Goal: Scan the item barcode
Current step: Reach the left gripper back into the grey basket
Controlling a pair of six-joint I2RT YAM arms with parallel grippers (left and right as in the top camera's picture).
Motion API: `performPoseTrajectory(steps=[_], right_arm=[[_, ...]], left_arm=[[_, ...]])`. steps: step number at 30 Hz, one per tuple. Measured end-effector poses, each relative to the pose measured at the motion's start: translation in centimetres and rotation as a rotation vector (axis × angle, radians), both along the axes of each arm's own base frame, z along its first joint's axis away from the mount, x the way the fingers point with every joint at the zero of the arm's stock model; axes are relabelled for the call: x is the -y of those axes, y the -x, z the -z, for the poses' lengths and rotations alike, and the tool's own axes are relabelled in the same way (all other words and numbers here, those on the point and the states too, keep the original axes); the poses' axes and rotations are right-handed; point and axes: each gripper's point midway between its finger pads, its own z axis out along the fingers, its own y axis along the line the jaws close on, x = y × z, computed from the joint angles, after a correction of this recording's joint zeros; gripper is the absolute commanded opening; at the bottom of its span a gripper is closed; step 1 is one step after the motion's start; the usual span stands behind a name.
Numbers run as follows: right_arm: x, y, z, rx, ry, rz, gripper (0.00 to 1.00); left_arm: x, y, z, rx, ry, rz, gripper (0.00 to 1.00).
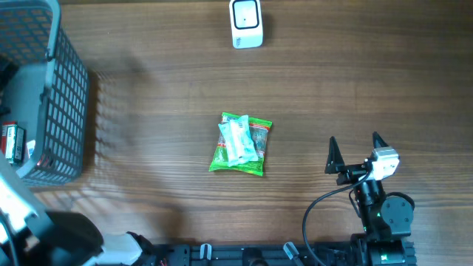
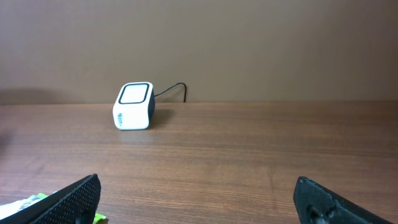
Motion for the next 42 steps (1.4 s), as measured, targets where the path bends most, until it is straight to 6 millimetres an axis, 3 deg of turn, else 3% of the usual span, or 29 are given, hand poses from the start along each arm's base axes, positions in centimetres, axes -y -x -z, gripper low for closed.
performPoseTrajectory(steps=[3, 7, 14, 27, 37, 42], right_arm=[[0.0, 0.0, 0.0, 0.000, 0.000, 0.000, 1.00], [0.0, 0.0, 0.0, 0.000, 0.000, 0.000, 1.00], [0.0, 0.0, 0.0, 0.000, 0.000, 0.000, 1.00], [0.0, 0.0, 0.0, 0.000, 0.000, 0.000, 1.00], [0.0, 0.0, 0.0, -0.001, 0.000, 0.000, 1.00], [0.0, 0.0, 0.0, 0.000, 0.000, 0.000, 1.00]], left_arm=[[-1.6, 0.3, 5.2, -0.111, 0.095, -0.029, 1.00], [-1.9, 0.6, 11.8, -0.263, 0.205, -0.017, 1.00], [-1.2, 2.8, 20.3, -0.504, 0.343, -0.020, 1.00], [-1.2, 4.1, 22.4, -0.571, 0.342, -0.031, 1.00], [-0.8, 3.7, 19.8, -0.514, 0.328, -0.022, 1.00], [0.3, 5.5, 23.6, -0.567, 0.347, -0.028, 1.00]])
